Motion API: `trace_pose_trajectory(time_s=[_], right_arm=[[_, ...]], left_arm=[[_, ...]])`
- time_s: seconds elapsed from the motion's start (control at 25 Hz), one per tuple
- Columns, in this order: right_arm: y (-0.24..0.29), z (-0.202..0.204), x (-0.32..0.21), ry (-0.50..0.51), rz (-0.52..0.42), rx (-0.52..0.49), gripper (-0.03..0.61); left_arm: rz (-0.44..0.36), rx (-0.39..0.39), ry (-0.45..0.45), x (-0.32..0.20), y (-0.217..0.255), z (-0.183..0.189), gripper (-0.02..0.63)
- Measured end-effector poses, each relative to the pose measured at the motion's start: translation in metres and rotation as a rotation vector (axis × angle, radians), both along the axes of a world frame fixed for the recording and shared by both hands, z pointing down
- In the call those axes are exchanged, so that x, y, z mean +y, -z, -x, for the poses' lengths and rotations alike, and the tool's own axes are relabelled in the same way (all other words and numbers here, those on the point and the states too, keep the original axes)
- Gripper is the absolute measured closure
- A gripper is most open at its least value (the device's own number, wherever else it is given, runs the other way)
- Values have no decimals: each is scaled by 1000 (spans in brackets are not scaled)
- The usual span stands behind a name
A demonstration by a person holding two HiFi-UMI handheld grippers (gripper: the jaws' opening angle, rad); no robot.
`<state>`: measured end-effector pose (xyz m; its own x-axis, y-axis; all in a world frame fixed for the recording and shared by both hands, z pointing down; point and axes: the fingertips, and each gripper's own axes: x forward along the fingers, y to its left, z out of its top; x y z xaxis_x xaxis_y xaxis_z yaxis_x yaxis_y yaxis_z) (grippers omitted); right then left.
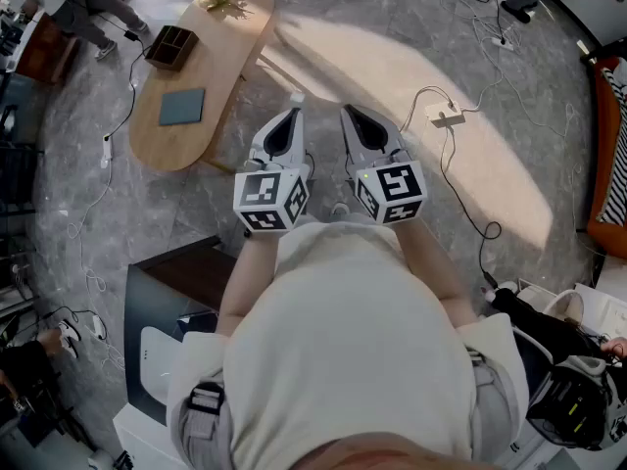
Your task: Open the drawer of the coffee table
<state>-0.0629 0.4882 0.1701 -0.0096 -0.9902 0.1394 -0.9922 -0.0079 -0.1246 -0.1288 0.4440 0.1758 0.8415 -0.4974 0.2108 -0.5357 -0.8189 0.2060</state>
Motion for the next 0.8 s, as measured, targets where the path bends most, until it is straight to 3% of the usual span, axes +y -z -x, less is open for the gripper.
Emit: trace_pose_trajectory(time_s=[0.8], right_arm=[[-19,-8,-24,105,54,-49,577]], left_arm=[[46,-32,100,-27,-16,-7,612]])
